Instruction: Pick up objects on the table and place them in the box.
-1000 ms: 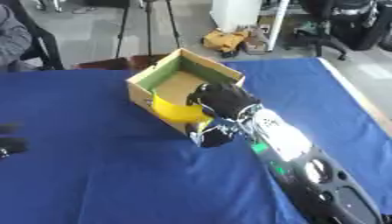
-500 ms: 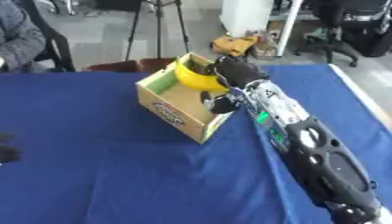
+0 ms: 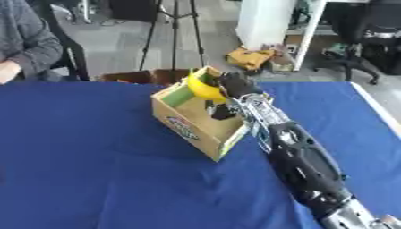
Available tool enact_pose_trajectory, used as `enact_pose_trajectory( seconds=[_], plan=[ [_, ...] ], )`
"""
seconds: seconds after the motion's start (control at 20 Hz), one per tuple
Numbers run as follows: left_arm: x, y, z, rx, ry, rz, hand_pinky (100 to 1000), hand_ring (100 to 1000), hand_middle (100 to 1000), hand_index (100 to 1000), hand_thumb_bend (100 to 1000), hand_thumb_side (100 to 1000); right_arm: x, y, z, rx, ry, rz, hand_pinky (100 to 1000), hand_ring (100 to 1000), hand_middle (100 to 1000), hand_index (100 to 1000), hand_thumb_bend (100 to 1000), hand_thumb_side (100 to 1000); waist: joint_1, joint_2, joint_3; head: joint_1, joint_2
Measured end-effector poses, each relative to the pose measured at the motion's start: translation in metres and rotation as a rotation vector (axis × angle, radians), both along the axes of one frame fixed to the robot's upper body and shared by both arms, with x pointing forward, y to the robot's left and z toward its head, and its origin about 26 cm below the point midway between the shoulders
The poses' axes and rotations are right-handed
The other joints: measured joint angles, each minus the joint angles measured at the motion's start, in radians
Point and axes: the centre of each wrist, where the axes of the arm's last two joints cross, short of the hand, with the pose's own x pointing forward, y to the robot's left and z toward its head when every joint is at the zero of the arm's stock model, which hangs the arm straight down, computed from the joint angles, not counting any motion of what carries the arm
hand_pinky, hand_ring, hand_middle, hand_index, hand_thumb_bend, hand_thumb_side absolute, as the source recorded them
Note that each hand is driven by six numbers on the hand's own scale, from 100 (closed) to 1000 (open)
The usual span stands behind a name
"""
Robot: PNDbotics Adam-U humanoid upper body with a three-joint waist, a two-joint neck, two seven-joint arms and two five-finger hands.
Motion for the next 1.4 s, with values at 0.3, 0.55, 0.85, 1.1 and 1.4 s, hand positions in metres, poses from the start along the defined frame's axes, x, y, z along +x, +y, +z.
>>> enact_pose_trajectory(
  seconds=[0.3, 0.55, 0.85, 1.1, 1.4],
  plan=[
    [0.0, -0.001, 0.0, 0.001, 0.0, -0.003, 716, 673, 731, 689, 207, 1000, 0.002, -0.009, -0.019, 0.053, 0.022, 0.021, 588, 620, 703, 844, 100, 677, -0.006, 0.007, -0.004, -0.008, -0.008],
    [0.0, -0.001, 0.0, 0.001, 0.0, -0.004, 716, 673, 731, 689, 207, 1000, 0.003, -0.012, -0.024, 0.09, 0.029, 0.041, 654, 730, 858, 918, 100, 868, -0.007, 0.008, -0.009, -0.008, -0.011],
    [0.0, -0.001, 0.0, 0.001, 0.0, -0.004, 717, 673, 731, 689, 207, 1000, 0.003, -0.01, -0.023, 0.1, 0.015, 0.056, 679, 754, 856, 904, 100, 817, -0.007, 0.007, -0.012, -0.007, -0.011],
    [0.0, 0.0, 0.001, -0.001, -0.003, 0.002, 717, 673, 730, 689, 211, 1000, -0.002, 0.0, -0.008, 0.135, -0.124, 0.095, 585, 628, 704, 805, 100, 607, -0.005, 0.009, -0.033, 0.008, -0.012],
    [0.001, 0.006, 0.001, -0.014, -0.011, 0.04, 717, 674, 731, 689, 214, 1000, -0.035, 0.022, 0.035, 0.392, -0.425, 0.232, 512, 546, 578, 706, 100, 693, -0.002, 0.014, -0.101, 0.065, -0.012]
  ],
)
